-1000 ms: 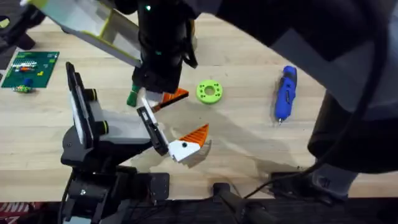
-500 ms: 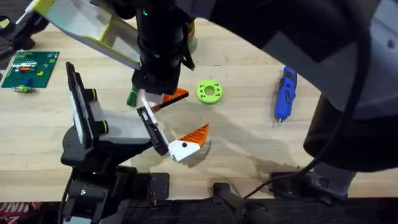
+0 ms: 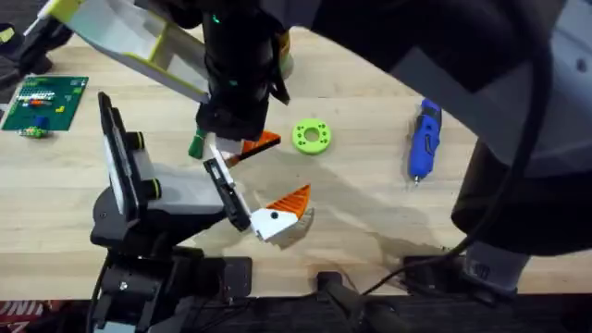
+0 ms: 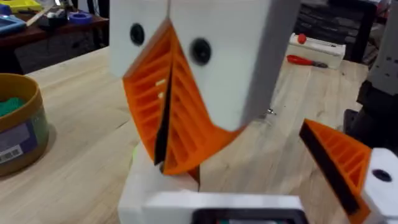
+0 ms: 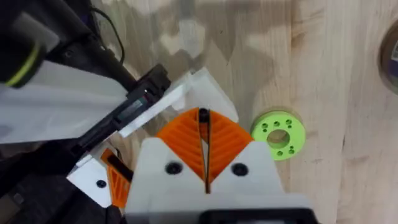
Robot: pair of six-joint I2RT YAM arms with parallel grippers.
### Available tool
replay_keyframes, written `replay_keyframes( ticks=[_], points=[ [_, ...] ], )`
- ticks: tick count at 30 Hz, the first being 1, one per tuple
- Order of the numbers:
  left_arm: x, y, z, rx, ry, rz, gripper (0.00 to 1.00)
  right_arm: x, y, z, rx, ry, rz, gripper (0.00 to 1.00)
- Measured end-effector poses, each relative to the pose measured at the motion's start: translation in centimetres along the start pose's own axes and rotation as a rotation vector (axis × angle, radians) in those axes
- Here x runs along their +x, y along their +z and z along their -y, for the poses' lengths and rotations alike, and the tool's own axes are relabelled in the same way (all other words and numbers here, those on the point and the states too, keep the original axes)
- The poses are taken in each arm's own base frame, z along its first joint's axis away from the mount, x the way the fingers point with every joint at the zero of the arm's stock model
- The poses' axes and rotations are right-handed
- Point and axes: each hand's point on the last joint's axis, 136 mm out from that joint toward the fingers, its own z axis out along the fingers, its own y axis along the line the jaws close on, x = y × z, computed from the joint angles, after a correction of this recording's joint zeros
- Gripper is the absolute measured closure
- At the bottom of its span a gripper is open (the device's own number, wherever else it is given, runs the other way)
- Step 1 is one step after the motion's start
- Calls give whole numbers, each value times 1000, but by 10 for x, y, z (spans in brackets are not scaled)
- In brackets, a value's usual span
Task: Pick up the gripper from the table and insert it into the empty holder that is missing its gripper. Then pick up a screw, insert it into the mounting hole, and use the screwdriver to tighten it. Finally, clean up the table by picking up the vegetable and placing it into the bucket.
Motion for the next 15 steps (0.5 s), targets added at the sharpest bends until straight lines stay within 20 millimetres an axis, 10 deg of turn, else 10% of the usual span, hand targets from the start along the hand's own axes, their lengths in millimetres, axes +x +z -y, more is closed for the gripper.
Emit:
replay_keyframes(
  ticks=[8, 15],
  points=[
    [0, 0, 0, 0, 0, 0, 14, 0, 0, 0, 0, 4, 0, 910],
    [0, 0, 0, 0, 0, 0, 15, 2, 0, 2, 8, 3, -6, 29]
  ],
)
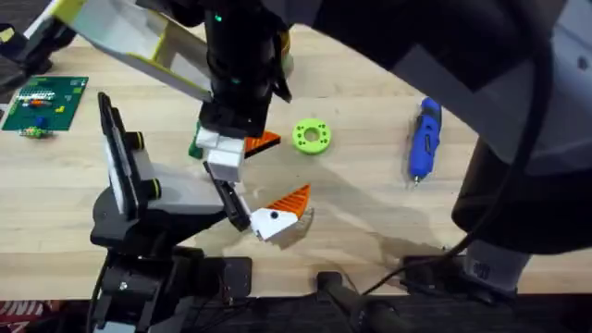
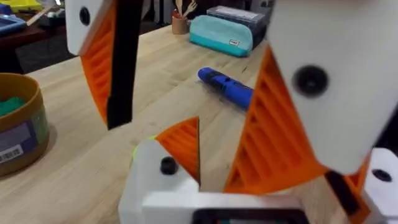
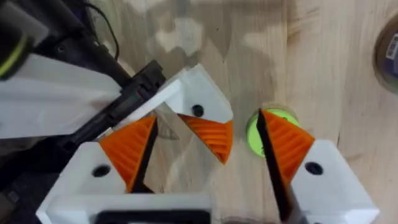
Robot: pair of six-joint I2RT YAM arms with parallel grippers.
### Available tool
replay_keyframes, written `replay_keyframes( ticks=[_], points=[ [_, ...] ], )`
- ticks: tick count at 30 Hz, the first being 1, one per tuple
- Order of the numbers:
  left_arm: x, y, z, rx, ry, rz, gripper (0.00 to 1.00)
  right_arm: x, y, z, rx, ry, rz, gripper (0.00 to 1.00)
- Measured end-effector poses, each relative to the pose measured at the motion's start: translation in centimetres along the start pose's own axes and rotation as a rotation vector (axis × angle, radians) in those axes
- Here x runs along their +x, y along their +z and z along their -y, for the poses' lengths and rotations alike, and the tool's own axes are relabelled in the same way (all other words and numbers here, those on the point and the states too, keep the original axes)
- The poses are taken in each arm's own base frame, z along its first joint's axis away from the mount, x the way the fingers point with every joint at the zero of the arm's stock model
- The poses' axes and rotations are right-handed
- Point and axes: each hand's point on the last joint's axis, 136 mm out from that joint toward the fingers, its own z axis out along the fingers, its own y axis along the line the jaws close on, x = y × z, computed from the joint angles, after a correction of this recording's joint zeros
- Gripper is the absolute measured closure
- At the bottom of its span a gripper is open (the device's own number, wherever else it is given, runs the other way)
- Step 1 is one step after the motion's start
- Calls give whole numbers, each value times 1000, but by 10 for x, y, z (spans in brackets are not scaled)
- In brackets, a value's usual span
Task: Pick up the gripper from the table and insert it into the empty holder that is missing its gripper. Then pick up a screw, insert it into the mounting hole, and use the screwdriver to tighten it. Finally, clean up the table by picking up the vegetable and placing it into the bucket.
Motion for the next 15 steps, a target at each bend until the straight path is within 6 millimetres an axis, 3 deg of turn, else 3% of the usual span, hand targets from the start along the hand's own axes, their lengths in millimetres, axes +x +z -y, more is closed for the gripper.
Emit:
replay_keyframes(
  ticks=[15],
  points=[
    [0, 0, 0, 0, 0, 0, 14, 2, 0, 3, 0, 9, -2, 10]
  ],
)
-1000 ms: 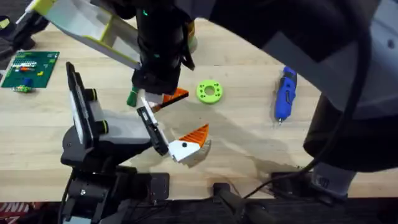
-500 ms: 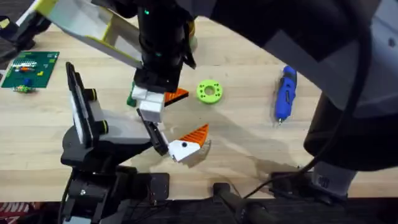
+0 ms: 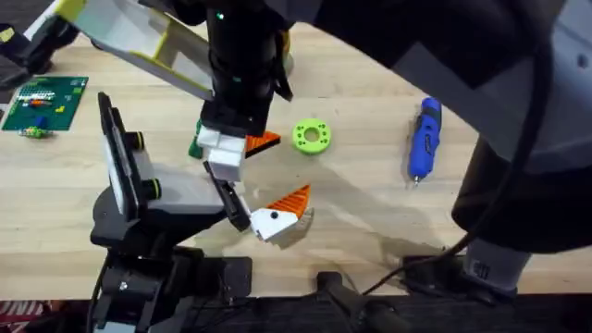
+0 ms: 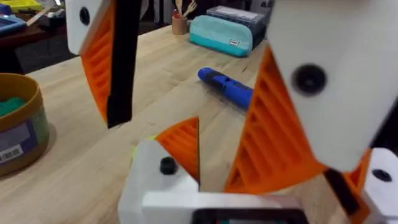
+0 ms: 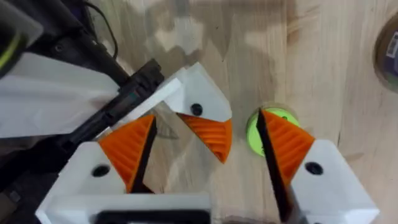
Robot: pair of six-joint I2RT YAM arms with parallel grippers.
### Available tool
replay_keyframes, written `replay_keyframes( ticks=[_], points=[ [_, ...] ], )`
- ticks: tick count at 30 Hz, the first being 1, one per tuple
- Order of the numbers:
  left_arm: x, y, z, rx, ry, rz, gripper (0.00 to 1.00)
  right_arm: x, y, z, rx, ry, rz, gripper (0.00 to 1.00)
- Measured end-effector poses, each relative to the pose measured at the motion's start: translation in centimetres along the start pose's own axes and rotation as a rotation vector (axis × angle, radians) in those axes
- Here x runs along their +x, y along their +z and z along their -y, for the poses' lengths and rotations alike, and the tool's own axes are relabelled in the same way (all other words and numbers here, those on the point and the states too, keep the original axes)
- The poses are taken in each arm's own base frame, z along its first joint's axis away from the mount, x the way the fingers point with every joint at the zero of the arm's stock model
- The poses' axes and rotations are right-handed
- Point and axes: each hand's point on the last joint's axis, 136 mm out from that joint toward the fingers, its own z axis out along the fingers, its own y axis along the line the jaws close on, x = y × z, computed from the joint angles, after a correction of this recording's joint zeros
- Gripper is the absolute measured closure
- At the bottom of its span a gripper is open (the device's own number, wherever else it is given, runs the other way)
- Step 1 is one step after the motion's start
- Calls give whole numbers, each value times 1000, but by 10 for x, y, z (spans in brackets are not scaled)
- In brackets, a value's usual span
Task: Pick up the gripper from the table and insert it into the empty holder that is missing its gripper. Then pick up a screw, insert it into the mounting hole, and use the screwdriver to tighten it. Finally, clean up the table by picking up the vegetable and placing it into the bucket.
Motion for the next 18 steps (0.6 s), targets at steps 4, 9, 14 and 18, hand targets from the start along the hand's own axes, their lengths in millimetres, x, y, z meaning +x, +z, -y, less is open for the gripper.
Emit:
replay_keyframes(
  ticks=[4, 9, 14, 18],
  points=[
    [0, 0, 0, 0, 0, 0, 14, 2, -2, 6, 2, 23, 5, 10],
    [0, 0, 0, 0, 0, 0, 14, 12, -17, 30, 24, 135, 31, 10],
    [0, 0, 0, 0, 0, 0, 14, 35, -40, 68, 63, 321, 70, 10],
    [0, 0, 0, 0, 0, 0, 14, 58, -60, 101, 99, 485, 108, 10]
  ],
)
